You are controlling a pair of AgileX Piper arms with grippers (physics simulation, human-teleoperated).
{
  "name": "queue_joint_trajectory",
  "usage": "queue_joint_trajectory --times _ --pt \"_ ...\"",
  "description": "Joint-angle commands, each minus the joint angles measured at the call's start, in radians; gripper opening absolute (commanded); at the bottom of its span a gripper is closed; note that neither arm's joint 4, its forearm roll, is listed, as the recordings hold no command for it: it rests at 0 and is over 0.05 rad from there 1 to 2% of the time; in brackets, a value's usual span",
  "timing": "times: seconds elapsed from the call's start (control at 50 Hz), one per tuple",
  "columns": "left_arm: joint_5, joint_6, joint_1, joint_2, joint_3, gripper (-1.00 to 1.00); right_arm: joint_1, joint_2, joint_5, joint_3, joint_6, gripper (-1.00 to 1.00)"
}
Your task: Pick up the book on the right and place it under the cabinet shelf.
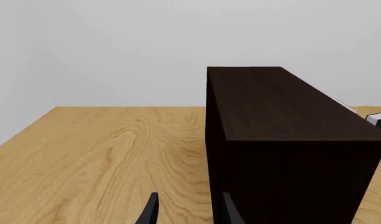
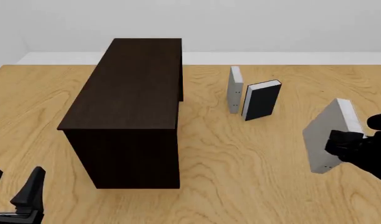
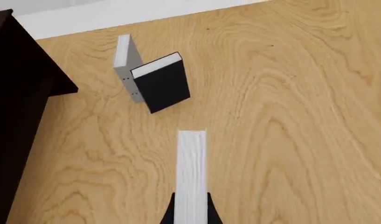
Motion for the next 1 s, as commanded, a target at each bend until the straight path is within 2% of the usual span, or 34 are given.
queue_joint_trajectory --times 0.02,0.24,0.54,0.78,0.9,1.0 --pt "0.005 -0.006 0.000 -0.004 0.000 1.00 0.107 0.028 -0.084 -0.002 0.147 -1.00" --pt "-0.001 -0.003 -0.001 0.002 0.000 1.00 0.181 0.107 -0.205 0.002 0.229 -1.00" --pt "-0.005 -0.004 0.000 0.006 0.000 1.00 0.274 0.198 -0.416 0.069 0.398 -1.00" --pt "-0.004 -0.001 -0.001 0.005 0.000 1.00 0.341 0.248 -0.524 0.093 0.474 -1.00" --pt "-0.004 0.003 -0.001 0.004 0.000 1.00 0.360 0.279 -0.572 0.097 0.492 -1.00" --pt "-0.002 0.005 -0.001 0.002 -0.001 1.00 0.381 0.338 -0.647 0.109 0.523 -1.00"
